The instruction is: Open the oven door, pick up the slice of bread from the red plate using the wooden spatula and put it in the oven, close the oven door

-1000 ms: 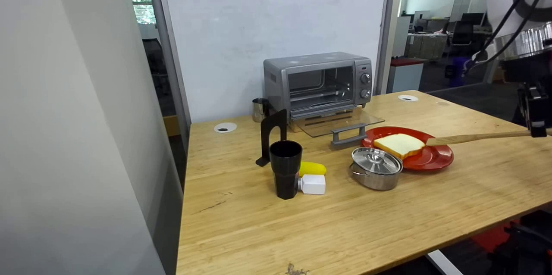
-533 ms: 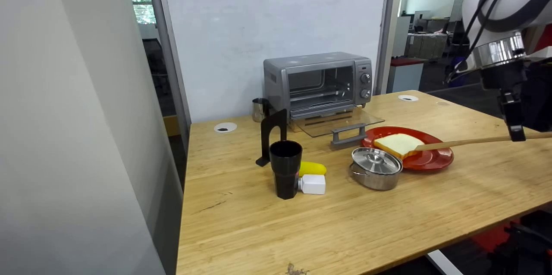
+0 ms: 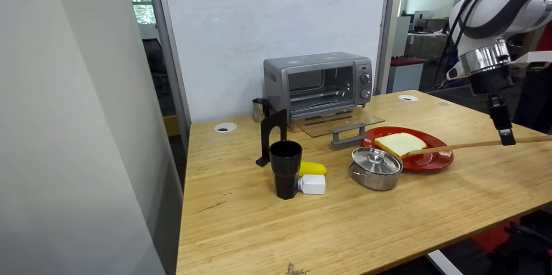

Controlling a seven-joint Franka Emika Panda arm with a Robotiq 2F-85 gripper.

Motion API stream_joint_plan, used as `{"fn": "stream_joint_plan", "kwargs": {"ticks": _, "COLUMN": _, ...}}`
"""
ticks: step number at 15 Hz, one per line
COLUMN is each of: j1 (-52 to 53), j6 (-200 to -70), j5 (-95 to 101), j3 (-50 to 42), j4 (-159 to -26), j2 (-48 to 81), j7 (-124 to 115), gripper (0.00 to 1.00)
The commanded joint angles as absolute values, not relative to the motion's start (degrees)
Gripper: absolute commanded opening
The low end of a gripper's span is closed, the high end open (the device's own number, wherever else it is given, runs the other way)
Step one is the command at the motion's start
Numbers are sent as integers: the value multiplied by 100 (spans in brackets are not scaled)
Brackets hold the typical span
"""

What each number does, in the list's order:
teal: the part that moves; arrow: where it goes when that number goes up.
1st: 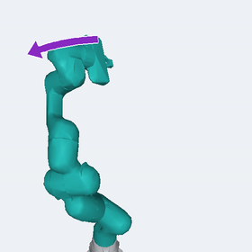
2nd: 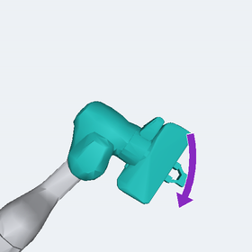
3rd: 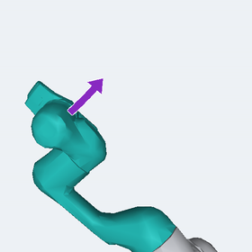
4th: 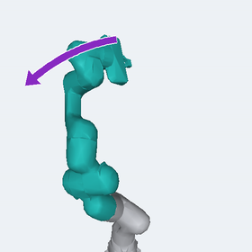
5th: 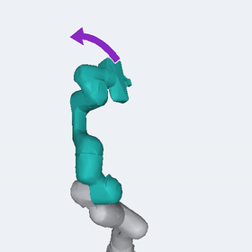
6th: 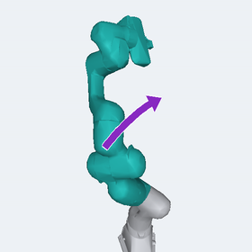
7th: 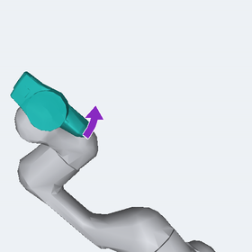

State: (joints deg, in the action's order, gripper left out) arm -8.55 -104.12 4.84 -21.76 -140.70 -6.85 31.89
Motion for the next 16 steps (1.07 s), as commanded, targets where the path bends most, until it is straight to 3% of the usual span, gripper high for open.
{"fn": "stream_joint_plan", "kwargs": {"ticks": 1, "j1": -1029, "j6": -10142, "j5": 379, "j3": -1938, "j4": -13952, "j2": -626, "j7": 3076, "gripper": 6}}
{"fn": "stream_joint_plan", "kwargs": {"ticks": 16, "j1": -1233, "j6": -10190, "j5": 49, "j3": -1900, "j4": -13978, "j2": -417, "j7": 2602, "gripper": 6}}
